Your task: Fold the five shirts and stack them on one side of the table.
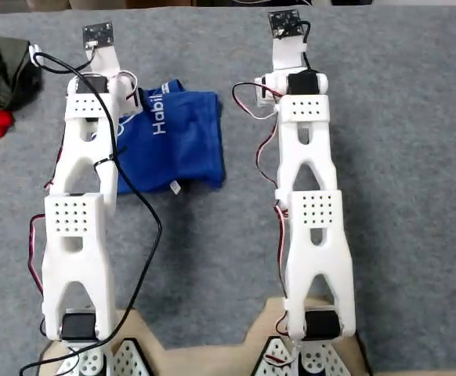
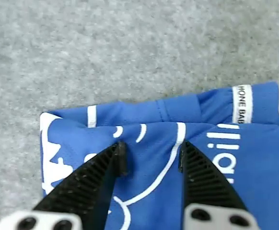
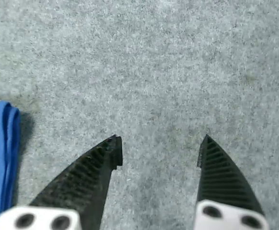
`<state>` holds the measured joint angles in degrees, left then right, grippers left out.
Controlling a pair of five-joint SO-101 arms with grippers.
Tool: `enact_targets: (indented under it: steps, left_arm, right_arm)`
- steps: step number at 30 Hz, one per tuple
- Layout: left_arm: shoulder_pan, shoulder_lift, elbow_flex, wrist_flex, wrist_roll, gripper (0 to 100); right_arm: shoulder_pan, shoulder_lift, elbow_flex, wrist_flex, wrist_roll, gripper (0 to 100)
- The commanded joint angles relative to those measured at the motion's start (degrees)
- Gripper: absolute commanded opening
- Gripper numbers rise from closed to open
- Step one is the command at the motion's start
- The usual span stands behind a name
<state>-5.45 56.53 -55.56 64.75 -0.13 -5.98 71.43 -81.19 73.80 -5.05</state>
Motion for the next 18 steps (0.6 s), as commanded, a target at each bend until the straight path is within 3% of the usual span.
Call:
enact_targets:
  steps: [1,7,18]
  left_arm:
    - [-0.62,0.66,-6.07,1.05,0.26,18]
    - [-0.44,4.09,-9.58,0.97,0.18,6]
    - [-0.88,5.05,-10.99,1.05,0.26,5]
  right_arm:
    - [0.84,-0.48,-2.95,-1.14,-0.18,26.7]
    - [0.84,-0.22,-3.03,-1.41,-0.18,26.7]
    - [0.13,-0.22,-3.03,-1.49,-0.09,26.7]
